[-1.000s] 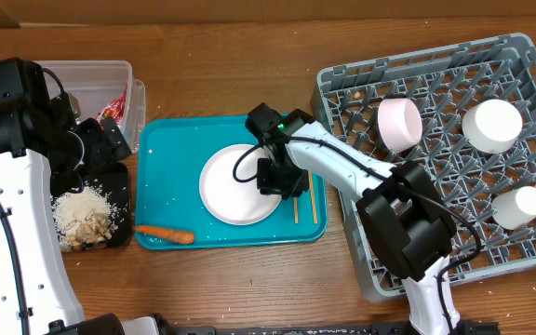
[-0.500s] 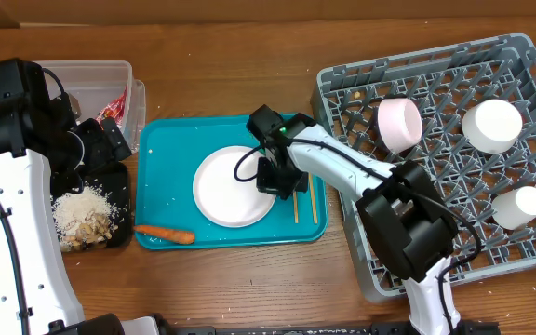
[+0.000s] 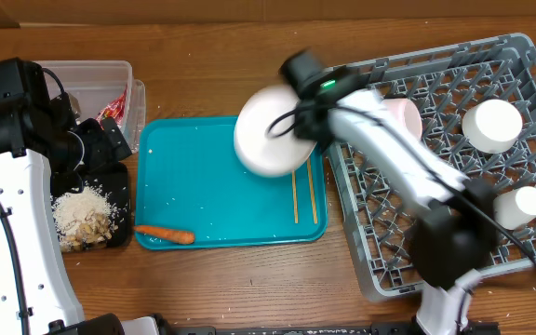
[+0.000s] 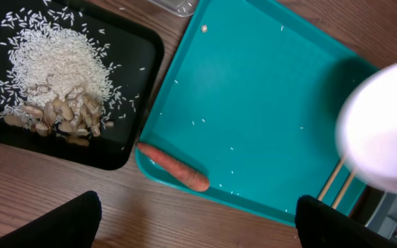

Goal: Sort waste into correct bins and load items into the dishwasher
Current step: 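Lift the plate and stand it upright in the dish rack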

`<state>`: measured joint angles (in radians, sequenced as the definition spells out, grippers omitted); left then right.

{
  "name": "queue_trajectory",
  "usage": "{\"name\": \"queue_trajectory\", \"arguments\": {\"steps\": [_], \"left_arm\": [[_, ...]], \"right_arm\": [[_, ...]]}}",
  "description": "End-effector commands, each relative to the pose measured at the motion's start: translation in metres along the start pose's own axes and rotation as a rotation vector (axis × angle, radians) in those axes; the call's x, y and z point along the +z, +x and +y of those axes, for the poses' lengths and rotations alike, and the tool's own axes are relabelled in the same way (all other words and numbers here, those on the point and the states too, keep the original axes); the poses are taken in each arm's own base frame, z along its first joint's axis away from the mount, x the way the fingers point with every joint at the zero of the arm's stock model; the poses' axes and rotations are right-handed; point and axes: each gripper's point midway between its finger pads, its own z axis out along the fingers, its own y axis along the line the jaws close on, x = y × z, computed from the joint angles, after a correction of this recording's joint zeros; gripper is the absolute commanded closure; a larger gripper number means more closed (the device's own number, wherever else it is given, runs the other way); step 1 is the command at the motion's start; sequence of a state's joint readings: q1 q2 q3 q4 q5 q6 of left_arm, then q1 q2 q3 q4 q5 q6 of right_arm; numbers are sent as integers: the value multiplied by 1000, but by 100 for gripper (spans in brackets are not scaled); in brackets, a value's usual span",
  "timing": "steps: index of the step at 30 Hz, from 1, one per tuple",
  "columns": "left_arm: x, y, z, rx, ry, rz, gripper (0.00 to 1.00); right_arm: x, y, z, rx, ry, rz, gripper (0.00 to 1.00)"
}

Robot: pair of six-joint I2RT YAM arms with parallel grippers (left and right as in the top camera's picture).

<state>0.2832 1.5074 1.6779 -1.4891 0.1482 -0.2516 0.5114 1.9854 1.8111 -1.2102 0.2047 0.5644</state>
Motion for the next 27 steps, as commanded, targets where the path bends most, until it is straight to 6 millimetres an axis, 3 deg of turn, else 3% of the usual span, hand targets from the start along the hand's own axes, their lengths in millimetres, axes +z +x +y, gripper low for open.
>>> {"name": "queue_trajectory", "arguments": {"steps": [1, 4, 5, 7, 10, 11, 17, 22, 27], "left_arm": [[1, 1, 2, 25, -4, 2, 8], [1, 0, 2, 25, -3, -1, 8], [1, 0, 2, 25, -3, -2, 8], [1, 0, 2, 25, -3, -1, 8], [1, 0, 2, 25, -3, -1, 8], [1, 0, 2, 25, -3, -1, 8], [1, 0, 2, 25, -3, -1, 8], [1, 1, 2, 25, -3, 0, 8], [1, 0, 1, 25, -3, -1, 8]], "right_arm": [[-116, -67, -67, 45, 131, -411, 96], [-149, -79, -106, 58, 287, -530, 96], [-161, -81, -128, 79, 402, -571, 96], [-176, -77, -157, 165, 570, -632, 96], [-186, -68, -182, 268, 721, -709, 96], [-183, -66, -184, 273, 742, -714, 96], [-127, -40, -188, 222, 800, -628, 96], [-86, -19, -180, 178, 769, -554, 96], [-67, -4, -172, 156, 744, -516, 96]]}}
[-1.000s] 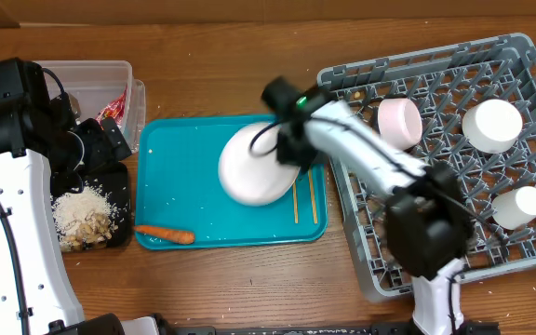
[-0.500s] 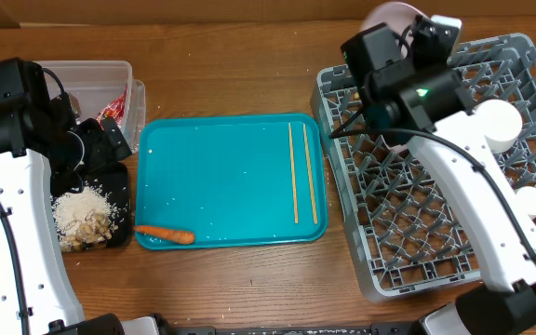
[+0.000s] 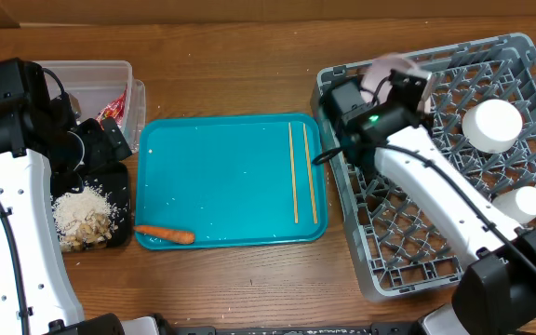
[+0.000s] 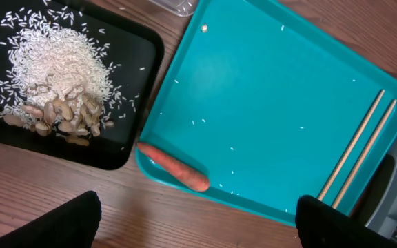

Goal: Sort waste into correct bins and load items into the dishwasher
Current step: 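Lift the plate and stand it upright in the dish rack, then grasp the chopsticks on the teal tray with the right gripper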

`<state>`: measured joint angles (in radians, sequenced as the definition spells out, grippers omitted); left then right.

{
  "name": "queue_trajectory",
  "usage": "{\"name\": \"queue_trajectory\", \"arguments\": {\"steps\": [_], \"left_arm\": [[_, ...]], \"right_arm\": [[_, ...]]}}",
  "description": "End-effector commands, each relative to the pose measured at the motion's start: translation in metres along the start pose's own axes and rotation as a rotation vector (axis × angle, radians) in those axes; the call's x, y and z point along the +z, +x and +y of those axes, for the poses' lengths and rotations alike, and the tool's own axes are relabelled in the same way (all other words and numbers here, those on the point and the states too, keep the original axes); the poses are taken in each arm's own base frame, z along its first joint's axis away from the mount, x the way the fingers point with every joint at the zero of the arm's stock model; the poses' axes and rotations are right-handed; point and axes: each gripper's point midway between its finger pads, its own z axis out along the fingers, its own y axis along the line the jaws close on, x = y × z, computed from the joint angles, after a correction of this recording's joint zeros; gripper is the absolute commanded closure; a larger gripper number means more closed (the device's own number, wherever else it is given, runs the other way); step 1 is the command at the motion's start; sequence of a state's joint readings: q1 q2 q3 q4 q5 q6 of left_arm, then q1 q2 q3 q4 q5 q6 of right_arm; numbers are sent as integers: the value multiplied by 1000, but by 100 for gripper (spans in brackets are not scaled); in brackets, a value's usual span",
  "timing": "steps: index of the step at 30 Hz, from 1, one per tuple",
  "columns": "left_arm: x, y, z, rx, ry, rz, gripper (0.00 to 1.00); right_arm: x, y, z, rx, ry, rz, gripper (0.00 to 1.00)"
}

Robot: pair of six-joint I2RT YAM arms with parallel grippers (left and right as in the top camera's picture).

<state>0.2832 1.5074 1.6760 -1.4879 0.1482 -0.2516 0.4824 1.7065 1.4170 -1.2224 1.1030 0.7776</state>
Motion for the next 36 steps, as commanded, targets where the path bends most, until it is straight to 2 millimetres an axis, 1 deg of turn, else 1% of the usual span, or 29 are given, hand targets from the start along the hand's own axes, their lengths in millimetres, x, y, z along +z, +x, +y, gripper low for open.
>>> {"name": "queue_trajectory", "arguments": {"steps": [1, 6, 9, 11, 12, 13, 14, 15, 16, 17, 18, 20, 21, 22, 23, 25, 26, 28, 31, 32, 33, 34, 36], "left_arm": [[1, 0, 1, 25, -3, -2, 8], [0, 0, 1, 25, -2, -3, 8], [1, 0, 1, 25, -2, -4, 8], [1, -1, 1, 26, -1, -5, 8], [1, -1, 1, 26, -2, -5, 8], [1, -1, 1, 26, -2, -5, 8], [0, -1, 1, 26, -2, -5, 8], [0, -1, 1, 26, -2, -5, 8], [1, 0, 1, 25, -2, -5, 8], [1, 0, 1, 25, -2, -5, 8], [1, 0, 1, 25, -2, -5, 8], [0, -1, 1, 26, -2, -5, 8], [0, -1, 1, 26, -2, -5, 8], [0, 0, 1, 25, -2, -5, 7], [1, 0, 1, 25, -2, -5, 7], [1, -1, 1, 26, -1, -5, 7], [1, -1, 1, 25, -2, -5, 7], [1, -1, 1, 25, -2, -5, 7], [1, -1, 1, 26, -2, -5, 7], [0, -1, 1, 26, -2, -5, 7], [1, 0, 1, 25, -2, -5, 7], [1, 0, 1, 25, -2, -5, 7], [1, 0, 1, 25, -2, -4, 7]], "right_arm": [[-1, 9, 3, 8, -5, 6, 96], [-7, 10, 9, -2, -25, -1, 96], [-11, 14, 15, -10, -52, 10, 96], [-18, 19, 23, -21, -87, 24, 96], [-22, 22, 28, -29, -110, 32, 96], [-33, 29, 39, -46, -160, 47, 96], [-40, 34, 45, -58, -192, 55, 96], [-45, 37, 50, -66, -212, 59, 94], [-53, 41, 56, -78, -240, 61, 84], [-63, 47, 63, -99, -275, 63, 53], [-67, 49, 65, -106, -288, 63, 43], [-74, 51, 68, -120, -308, 64, 34], [-77, 52, 69, -121, -317, 68, 32], [-84, 51, 73, -133, -361, 94, 30], [-95, 50, 82, -154, -445, 130, 28], [-108, 49, 93, -195, -541, 154, 25], [-119, 51, 104, -246, -627, 170, 26], [-146, 58, 126, -329, -824, 217, 25], [-184, 73, 150, -368, -1070, 308, 26], [-193, 77, 155, -375, -1128, 329, 26], [-199, 79, 160, -377, -1164, 345, 26], [-200, 82, 163, -380, -1172, 353, 27], [-196, 86, 168, -387, -1155, 362, 31]]}}
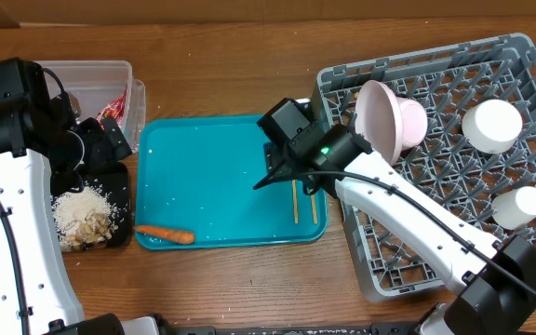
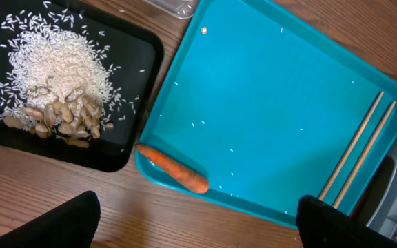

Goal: Sort waste into correct bins and load items into the dishwasher
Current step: 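Grasp the chopsticks on the teal tray with the right gripper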

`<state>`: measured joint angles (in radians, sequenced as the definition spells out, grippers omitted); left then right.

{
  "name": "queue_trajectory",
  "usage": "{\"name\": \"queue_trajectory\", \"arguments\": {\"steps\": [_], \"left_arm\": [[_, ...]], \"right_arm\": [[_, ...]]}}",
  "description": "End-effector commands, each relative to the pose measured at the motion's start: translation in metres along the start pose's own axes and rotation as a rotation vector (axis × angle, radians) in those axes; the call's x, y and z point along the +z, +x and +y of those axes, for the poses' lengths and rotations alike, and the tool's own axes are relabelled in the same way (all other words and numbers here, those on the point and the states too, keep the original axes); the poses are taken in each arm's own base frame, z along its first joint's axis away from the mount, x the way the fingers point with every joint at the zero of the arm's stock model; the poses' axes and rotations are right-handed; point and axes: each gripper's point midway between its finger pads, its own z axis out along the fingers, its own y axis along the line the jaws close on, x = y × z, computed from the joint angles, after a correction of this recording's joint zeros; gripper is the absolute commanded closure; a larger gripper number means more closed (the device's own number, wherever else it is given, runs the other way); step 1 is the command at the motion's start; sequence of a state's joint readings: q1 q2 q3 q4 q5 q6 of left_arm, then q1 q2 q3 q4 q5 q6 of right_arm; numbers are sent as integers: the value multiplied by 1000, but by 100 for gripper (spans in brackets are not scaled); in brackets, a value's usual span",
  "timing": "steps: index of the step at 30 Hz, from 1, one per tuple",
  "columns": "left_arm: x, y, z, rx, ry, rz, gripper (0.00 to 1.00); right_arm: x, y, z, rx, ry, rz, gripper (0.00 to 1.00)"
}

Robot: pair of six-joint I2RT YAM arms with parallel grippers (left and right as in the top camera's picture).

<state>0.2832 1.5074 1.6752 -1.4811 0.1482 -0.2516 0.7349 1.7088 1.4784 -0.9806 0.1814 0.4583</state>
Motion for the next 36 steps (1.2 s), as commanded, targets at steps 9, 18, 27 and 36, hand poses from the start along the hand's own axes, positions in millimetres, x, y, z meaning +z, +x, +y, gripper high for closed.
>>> {"name": "queue_trajectory", "arguments": {"steps": [9, 18, 27, 36], "left_arm": [[0, 1, 2, 24, -4, 2, 7], [0, 2, 2, 24, -4, 5, 7], [0, 2, 2, 24, -4, 5, 6], [0, 2, 2, 24, -5, 7, 6]], "right_arm": [[51, 29, 20, 4, -48, 177, 38], [100, 51, 4, 37, 83, 260, 40], [132, 70, -2, 32, 132, 328, 40], [132, 74, -1, 58, 120, 349, 49]]}}
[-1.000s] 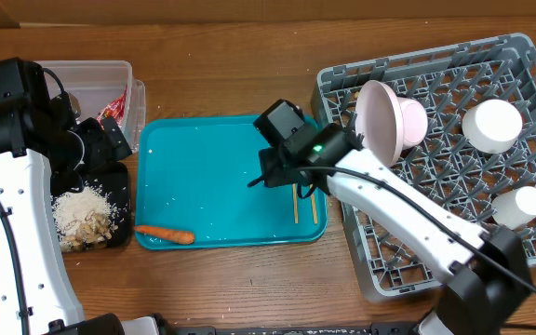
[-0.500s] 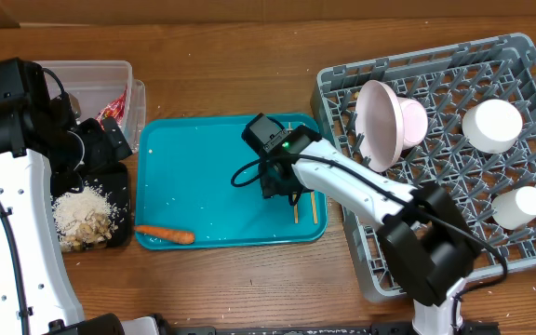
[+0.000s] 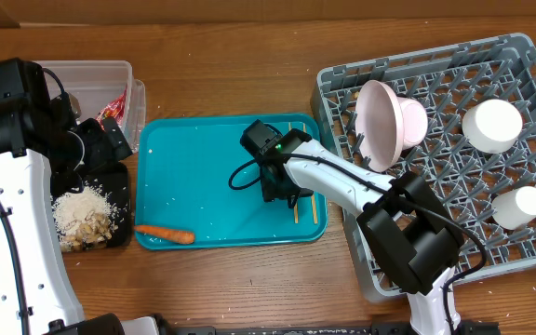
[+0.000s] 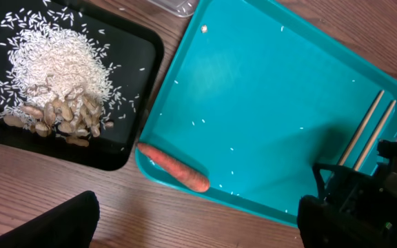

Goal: Sort waste into correct bins and load items into the dishwasher
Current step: 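Grasp the chopsticks on the teal tray with the right gripper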

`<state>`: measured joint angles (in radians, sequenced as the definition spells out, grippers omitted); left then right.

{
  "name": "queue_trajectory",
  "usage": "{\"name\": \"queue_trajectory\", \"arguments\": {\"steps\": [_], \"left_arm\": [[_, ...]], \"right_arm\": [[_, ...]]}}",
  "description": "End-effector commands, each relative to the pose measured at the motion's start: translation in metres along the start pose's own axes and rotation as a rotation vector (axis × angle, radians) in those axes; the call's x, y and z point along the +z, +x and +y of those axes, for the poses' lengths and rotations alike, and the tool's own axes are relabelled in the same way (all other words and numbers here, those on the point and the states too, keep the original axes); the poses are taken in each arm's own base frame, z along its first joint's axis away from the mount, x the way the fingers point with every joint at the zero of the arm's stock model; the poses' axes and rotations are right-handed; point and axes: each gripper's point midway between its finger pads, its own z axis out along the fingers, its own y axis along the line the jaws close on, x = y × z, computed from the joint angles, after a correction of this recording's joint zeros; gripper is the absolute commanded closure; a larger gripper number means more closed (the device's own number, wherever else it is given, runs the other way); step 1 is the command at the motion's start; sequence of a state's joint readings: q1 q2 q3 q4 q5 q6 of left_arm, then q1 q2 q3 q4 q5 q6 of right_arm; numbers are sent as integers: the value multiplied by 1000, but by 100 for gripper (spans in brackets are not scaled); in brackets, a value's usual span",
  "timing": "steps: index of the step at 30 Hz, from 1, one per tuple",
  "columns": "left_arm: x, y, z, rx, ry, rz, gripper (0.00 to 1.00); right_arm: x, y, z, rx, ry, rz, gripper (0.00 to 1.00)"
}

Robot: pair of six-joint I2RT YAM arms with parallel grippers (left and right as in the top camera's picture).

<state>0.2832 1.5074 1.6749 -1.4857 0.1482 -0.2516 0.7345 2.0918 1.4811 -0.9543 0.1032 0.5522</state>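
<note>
Two wooden chopsticks (image 3: 312, 210) lie side by side along the right side of the teal tray (image 3: 203, 163). My right gripper (image 3: 282, 186) is low over their middle and hides part of them; its jaws do not show clearly. An orange carrot (image 3: 165, 234) lies at the tray's front left corner. A pink bowl (image 3: 389, 121) stands on edge in the grey dish rack (image 3: 435, 251). My left gripper (image 4: 198, 215) hovers open and empty above the table edge by the carrot (image 4: 174, 167), with the chopsticks (image 4: 367, 127) at its far right.
A black tray (image 3: 110, 177) holding rice and peanuts sits left of the teal tray. Behind it stands a clear bin (image 3: 91, 74) with a red wrapper inside. Two white cups (image 3: 491, 124) stand in the rack's right side.
My right gripper was above the tray's right half near the chopsticks and is now lower, right on their middle. The left arm, carrot and bowl have not moved.
First my right gripper held the bowl above the tray's right end. Then it was at the rack's near corner with the bowl. After that the bowl stood on edge in the rack and the gripper was back over the tray, now at the chopsticks.
</note>
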Motion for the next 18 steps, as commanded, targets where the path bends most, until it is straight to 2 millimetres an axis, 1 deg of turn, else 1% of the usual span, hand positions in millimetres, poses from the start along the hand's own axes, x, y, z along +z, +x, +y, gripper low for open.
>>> {"name": "queue_trajectory", "arguments": {"steps": [1, 2, 4, 6, 9, 12, 13, 18], "left_arm": [[0, 1, 2, 25, -4, 2, 6], [0, 1, 2, 25, -4, 3, 6], [0, 1, 2, 25, -4, 3, 6], [0, 1, 2, 25, -4, 3, 6], [0, 1, 2, 24, -4, 3, 6], [0, 2, 2, 24, -4, 4, 6], [0, 2, 2, 25, -4, 4, 6], [0, 2, 2, 24, -4, 4, 6]], "right_arm": [[2, 2, 3, 24, -13, 23, 51], [2, 6, 2, 81, -11, 42, 59], [2, 10, 2, 128, -8, 57, 67], [2, 11, 1, 161, -7, 63, 72], [2, 11, 1, 163, -7, 62, 77], [2, 11, 1, 163, -7, 62, 95], [2, 10, 1, 163, -7, 61, 96], [-1, 8, -2, 162, -9, 60, 96]]}}
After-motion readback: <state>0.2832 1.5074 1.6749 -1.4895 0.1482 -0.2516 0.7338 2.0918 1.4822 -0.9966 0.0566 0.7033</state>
